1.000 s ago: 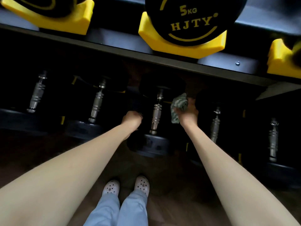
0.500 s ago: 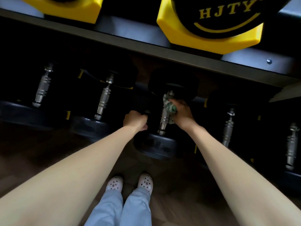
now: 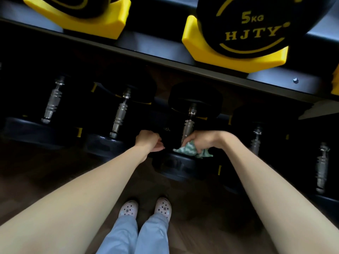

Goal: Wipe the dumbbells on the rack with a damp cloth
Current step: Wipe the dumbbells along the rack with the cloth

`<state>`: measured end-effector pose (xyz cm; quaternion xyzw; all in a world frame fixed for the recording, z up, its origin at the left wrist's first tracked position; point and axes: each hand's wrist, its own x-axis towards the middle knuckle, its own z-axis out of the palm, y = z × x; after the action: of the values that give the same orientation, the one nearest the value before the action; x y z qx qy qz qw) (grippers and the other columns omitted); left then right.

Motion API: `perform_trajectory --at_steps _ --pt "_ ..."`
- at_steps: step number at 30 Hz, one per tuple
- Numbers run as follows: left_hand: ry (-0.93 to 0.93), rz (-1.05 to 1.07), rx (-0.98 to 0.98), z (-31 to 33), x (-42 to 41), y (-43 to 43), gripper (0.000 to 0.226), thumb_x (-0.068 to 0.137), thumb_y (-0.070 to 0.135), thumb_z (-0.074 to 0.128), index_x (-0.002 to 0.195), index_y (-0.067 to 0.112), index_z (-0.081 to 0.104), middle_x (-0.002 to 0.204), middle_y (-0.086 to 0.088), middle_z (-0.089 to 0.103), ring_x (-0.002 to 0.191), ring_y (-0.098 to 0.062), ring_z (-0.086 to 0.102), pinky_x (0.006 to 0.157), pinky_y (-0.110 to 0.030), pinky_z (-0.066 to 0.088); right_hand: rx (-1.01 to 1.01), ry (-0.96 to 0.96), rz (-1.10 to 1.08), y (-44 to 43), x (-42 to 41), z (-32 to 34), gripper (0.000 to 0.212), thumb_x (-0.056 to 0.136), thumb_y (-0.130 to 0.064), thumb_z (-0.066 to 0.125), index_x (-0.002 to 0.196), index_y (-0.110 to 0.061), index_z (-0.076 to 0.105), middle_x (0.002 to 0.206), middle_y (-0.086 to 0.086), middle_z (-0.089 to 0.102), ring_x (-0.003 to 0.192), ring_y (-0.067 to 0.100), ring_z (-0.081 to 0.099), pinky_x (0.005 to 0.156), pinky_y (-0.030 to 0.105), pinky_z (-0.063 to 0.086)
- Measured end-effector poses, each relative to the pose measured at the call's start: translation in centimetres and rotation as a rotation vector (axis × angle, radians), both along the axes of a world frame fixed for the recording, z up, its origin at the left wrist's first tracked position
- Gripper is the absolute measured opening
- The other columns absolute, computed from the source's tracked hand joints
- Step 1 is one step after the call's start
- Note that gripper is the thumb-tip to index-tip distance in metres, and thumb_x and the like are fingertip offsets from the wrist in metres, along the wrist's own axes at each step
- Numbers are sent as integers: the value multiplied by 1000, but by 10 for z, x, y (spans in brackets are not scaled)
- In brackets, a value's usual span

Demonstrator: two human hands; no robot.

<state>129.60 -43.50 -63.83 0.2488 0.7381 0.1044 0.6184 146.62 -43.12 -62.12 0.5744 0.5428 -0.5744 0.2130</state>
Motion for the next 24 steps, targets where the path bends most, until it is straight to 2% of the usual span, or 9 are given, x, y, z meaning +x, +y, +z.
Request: perform_trajectory --at_steps 3,5,7,10,16,18,20,22,24 --pt "73 -30 11 -4 -9 6 25 97 3 38 108 -12 56 85 -21 61 83 -32 63 71 -36 55 113 110 -347 10 0 6 45 79 12 48 112 -16 61 111 7 57 104 24 53 70 25 43" --pt "162 -55 75 -6 -18 13 28 95 4 39 108 -12 58 93 -25 63 87 -38 64 77 -45 56 384 56 -462 15 -4 2 41 86 0 48 121 -20 57 120 11 58 114 27 53 79 27 42" --pt "309 -121 181 -7 -25 18 29 89 6 40 103 -6 63 97 -28 64 89 -42 64 81 -48 55 615 -135 -235 17 -13 -8 54 89 -5 46 138 -26 43 141 10 42 128 31 42 96 30 38" --pt "507 -252 250 -6 -38 24 29 91 6 39 105 -4 62 109 -26 62 103 -44 57 86 -41 48 710 -282 127 12 -26 -25 62 89 -6 46 144 -31 30 145 10 28 131 34 34 99 34 37" --pt "714 -507 316 -7 -60 24 33 89 5 44 120 1 56 125 -23 53 116 -40 49 96 -41 39 641 -316 479 -9 -34 -39 48 91 -13 47 137 -25 44 142 2 36 134 29 24 107 35 22" --pt "735 -625 287 -5 -66 23 37 89 7 46 126 1 51 127 -21 51 119 -37 47 98 -40 37 551 -248 527 -10 -38 -37 43 90 -13 47 131 -26 51 136 2 44 131 28 28 107 35 24" --pt "731 -714 201 -3 -70 25 43 91 10 48 133 0 42 131 -21 47 122 -36 44 99 -40 37 401 -188 441 -7 -45 -32 43 89 -9 40 124 -27 58 132 5 51 128 27 36 104 33 34" --pt "698 -744 134 -2 -73 31 48 92 11 49 137 0 38 133 -21 44 123 -36 45 98 -40 40 255 -186 268 4 -53 -25 40 85 -5 43 116 -18 65 117 9 62 108 25 54 84 29 46" --pt "682 -720 99 -2 -76 40 47 92 8 47 138 1 38 134 -20 45 123 -37 46 97 -40 42 124 -237 118 18 -61 -24 33 80 -2 53 110 -6 65 98 8 65 78 19 58 57 23 42"
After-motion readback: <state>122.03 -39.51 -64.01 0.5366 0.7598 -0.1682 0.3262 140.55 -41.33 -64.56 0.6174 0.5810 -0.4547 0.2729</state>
